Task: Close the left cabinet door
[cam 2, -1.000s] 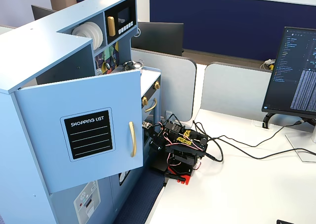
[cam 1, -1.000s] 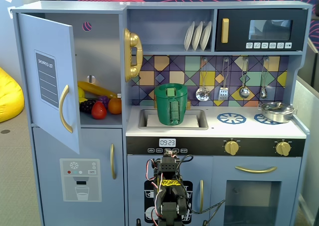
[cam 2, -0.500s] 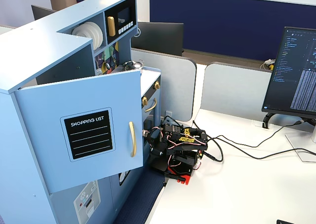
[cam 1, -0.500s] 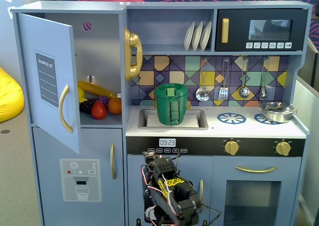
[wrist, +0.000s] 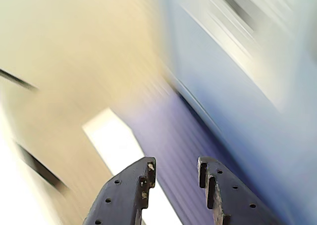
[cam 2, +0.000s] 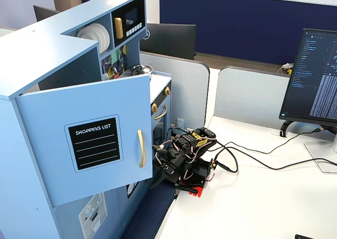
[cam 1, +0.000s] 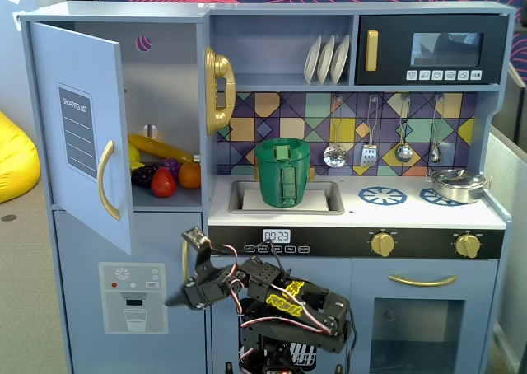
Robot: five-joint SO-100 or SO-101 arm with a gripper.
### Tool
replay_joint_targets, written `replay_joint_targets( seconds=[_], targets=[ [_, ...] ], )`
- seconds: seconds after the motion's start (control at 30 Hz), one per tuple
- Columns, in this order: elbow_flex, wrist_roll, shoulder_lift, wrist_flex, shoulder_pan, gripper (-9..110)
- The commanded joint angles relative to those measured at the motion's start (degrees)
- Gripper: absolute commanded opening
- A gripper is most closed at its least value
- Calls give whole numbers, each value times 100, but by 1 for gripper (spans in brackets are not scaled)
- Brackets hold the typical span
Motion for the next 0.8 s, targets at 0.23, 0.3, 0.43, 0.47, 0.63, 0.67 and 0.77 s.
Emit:
replay_joint_targets(
  seconds=[0.23,0.3,0.43,0.47,0.63,0.67,0.77],
  targets=[
    [-1582,-211,-800,-1380,-1890,0],
    [-1723,-272,-923,-1485,-2145,0],
    [-2136,-396,-1362,-1705,-2566,0],
    [-2232,-387,-1477,-1802,-2646,0],
    [-2821,-527,-2127,-1907,-2751,0],
    [-2962,-554,-2285,-1960,-2725,0],
    [-3498,-624,-2848,-2048,-2610,0]
  ],
)
